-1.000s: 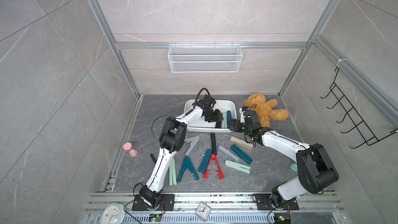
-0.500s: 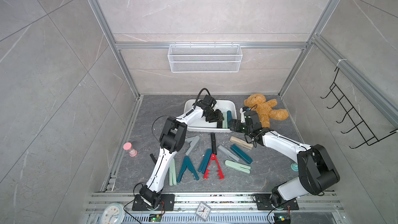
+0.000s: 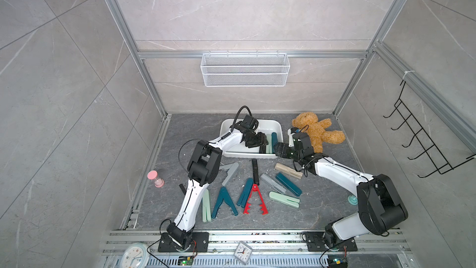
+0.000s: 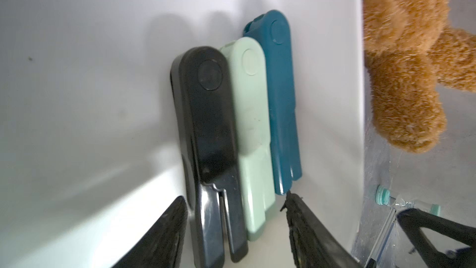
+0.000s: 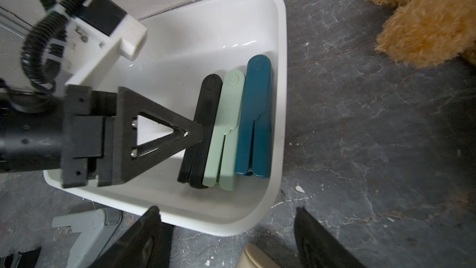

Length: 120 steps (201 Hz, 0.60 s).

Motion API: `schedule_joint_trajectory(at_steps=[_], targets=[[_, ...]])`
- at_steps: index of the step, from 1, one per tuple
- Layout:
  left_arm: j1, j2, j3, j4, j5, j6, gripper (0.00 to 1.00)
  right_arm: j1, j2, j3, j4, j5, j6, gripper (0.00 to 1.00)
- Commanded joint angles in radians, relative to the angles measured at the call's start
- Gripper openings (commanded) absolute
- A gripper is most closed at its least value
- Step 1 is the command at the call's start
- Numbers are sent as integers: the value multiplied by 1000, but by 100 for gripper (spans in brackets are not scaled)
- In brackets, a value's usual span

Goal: Put the pruning pliers into the storage box
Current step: Place the pruning pliers in the storage box.

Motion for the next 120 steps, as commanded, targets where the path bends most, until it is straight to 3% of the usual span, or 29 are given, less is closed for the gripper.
schedule_joint_trajectory(at_steps=[1,64,120], targets=[[-7,-108,-25,71,-39,14,68,-4,-29,-21,-13,7,5,82],[-22,-202,-113,112,-121,42,81,-4,-34,-24,-14,8,4,82],[-38,-359,-282,165,-291,55,95,-6,-43,-31,-17,20,1,82]])
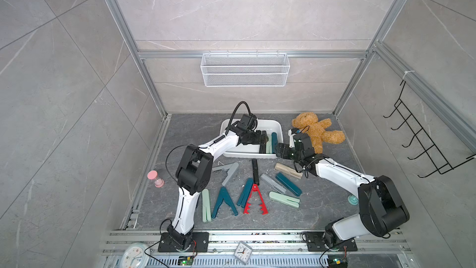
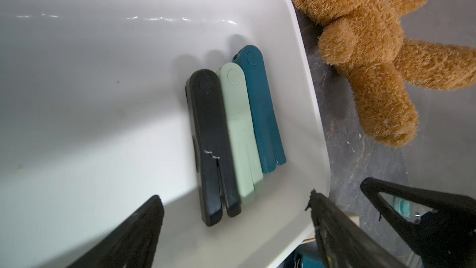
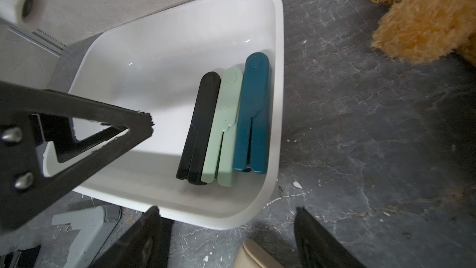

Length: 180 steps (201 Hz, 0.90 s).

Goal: Put the pruning pliers into the storage box
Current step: Place the pruning pliers in the storage box.

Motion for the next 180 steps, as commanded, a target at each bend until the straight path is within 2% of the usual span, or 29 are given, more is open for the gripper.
schedule_joint_trajectory(at_steps=[1,35,62,119,180], targets=[[-7,-134,-60,59,-107,20,95,-5,-28,-13,-17,19,1,82],[-7,-250,-182,73,-213,13,100,-6,-35,-23,-17,28,-5,83],[-8,-314,-244,71,-266,9,100,-12,-39,-33,-8,29,-9,83],[-8,-390,-330,35,-349,4,100,-13,-52,-54,-7,28,-19,83],[-8,-469,-423,14,-378,-23,100,-14,-62,-68,-13,26,-15,83]])
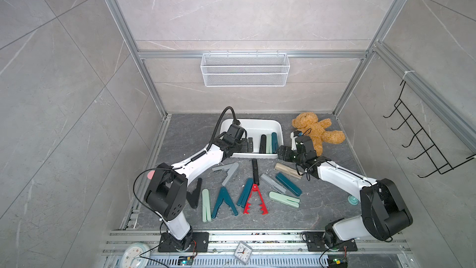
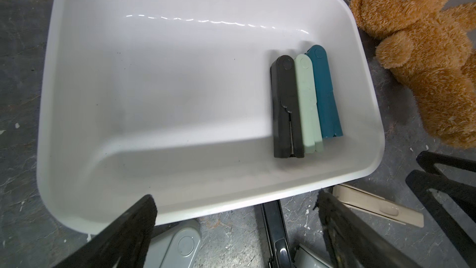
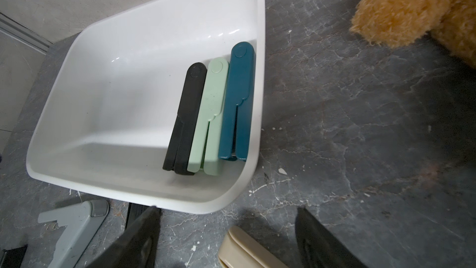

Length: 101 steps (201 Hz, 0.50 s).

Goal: Put the pruning pliers into the storage box
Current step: Place the pruning pliers in the storage box.

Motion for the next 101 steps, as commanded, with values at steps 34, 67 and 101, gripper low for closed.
schedule_joint_trajectory(at_steps=[34,67,101], targets=[[-1,-114,-81,-27,-66,-65,100,-2,-36,-26,-16,15,-7,83],[-8,-180,-162,-43,-111,-119,100,-2,-40,-32,-20,21,-7,83],[-32,-229,-224,-73,-156,-180,100,-2,-33,-33,-17,19,-5,83]])
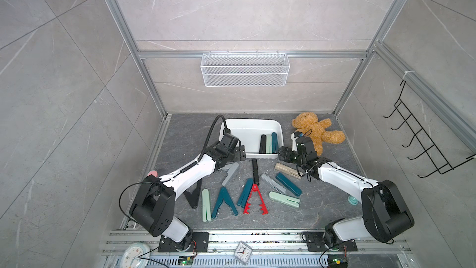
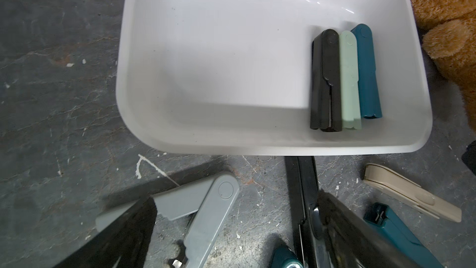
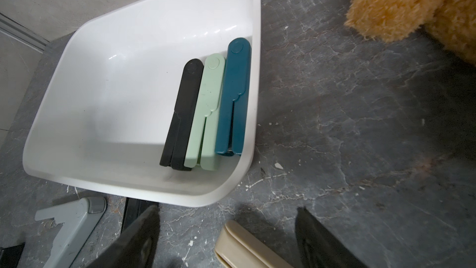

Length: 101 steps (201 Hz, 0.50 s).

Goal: Put the pruning pliers into the storage box
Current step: Pick up the pruning pliers from the center of the board.

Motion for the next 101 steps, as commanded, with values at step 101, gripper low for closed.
schedule_joint_trajectory(at_steps=[101], targets=[[-166,-165,-190,-239,-120,-342,96,-4,-34,-21,-18,21,-20,83]])
